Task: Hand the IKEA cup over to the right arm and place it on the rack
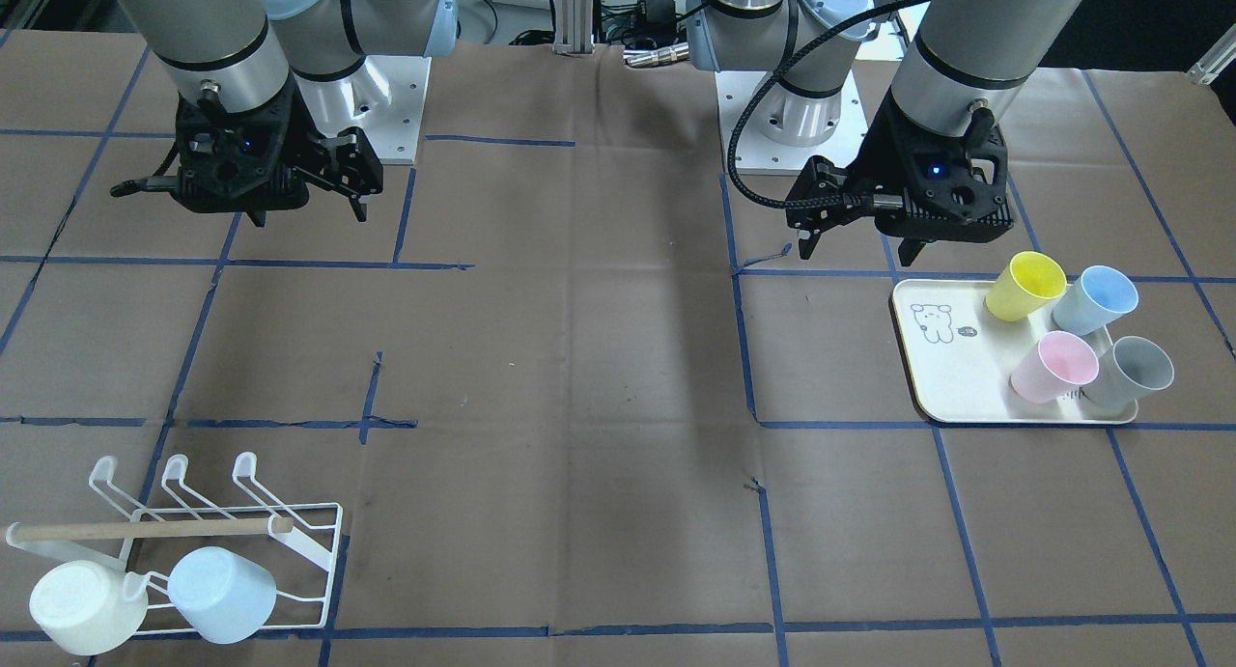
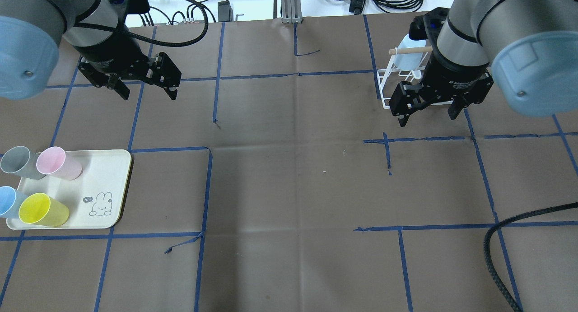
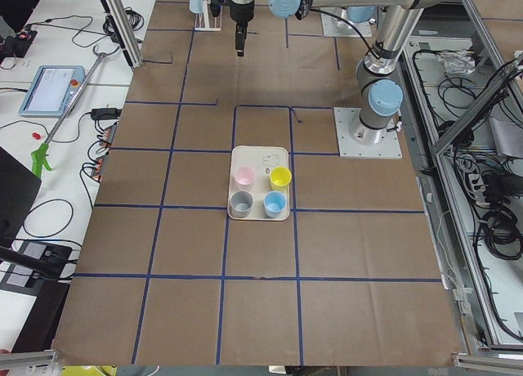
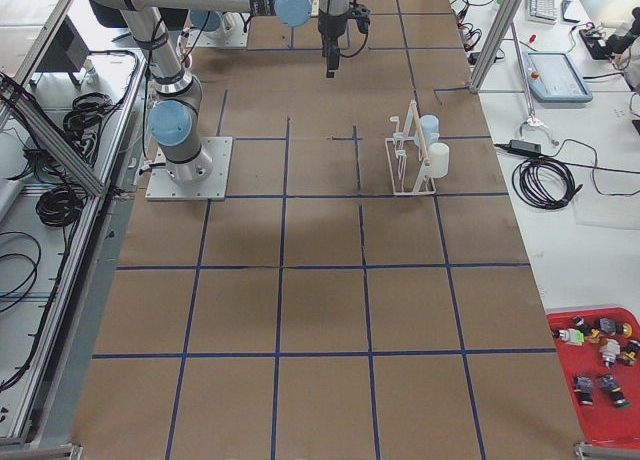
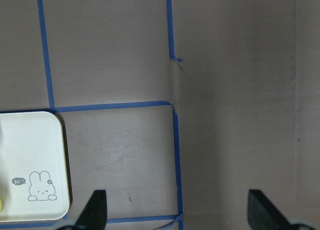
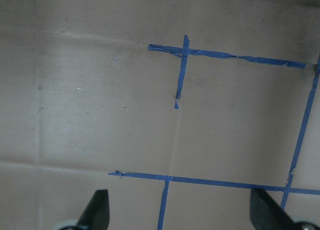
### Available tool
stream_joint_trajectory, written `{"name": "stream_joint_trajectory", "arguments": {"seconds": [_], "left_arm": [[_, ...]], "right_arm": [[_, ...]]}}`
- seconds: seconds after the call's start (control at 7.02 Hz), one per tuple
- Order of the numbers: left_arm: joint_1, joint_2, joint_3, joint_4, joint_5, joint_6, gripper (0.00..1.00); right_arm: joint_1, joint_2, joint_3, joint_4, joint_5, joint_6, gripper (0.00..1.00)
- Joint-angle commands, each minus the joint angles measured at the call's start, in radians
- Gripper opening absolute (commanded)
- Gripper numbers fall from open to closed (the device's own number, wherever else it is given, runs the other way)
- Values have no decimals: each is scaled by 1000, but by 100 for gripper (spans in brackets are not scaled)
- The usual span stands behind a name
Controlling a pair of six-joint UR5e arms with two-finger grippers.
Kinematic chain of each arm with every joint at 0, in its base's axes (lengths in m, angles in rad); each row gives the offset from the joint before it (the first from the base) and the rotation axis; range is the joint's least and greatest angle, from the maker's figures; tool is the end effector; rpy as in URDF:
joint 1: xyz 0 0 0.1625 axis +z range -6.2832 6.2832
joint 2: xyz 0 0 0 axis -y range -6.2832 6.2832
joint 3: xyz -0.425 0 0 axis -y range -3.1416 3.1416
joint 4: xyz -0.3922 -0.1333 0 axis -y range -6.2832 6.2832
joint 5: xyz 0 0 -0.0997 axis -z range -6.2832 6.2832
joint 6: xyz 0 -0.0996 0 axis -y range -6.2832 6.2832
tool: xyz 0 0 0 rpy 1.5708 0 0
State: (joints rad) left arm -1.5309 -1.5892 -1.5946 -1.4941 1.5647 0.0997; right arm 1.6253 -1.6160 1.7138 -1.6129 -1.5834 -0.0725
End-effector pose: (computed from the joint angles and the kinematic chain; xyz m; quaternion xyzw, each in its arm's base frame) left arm -0.1137 -0.5077 0.4748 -0.0299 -0.9994 0.0174 0.0018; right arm 0.1572 -0.4572 0.4438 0.0636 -0.9976 -0.0279 0.0060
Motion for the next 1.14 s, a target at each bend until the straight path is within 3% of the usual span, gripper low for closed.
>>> {"name": "stream_joint_trajectory", "arguments": {"seconds": [0.0, 1.0], "left_arm": [[0, 0, -1, 0, 0, 0, 99], [0, 0, 1, 0, 0, 0, 100]], "right_arm": [[11, -10, 4, 4, 45, 2, 100], [11, -22, 17, 4, 40, 0, 100]]}}
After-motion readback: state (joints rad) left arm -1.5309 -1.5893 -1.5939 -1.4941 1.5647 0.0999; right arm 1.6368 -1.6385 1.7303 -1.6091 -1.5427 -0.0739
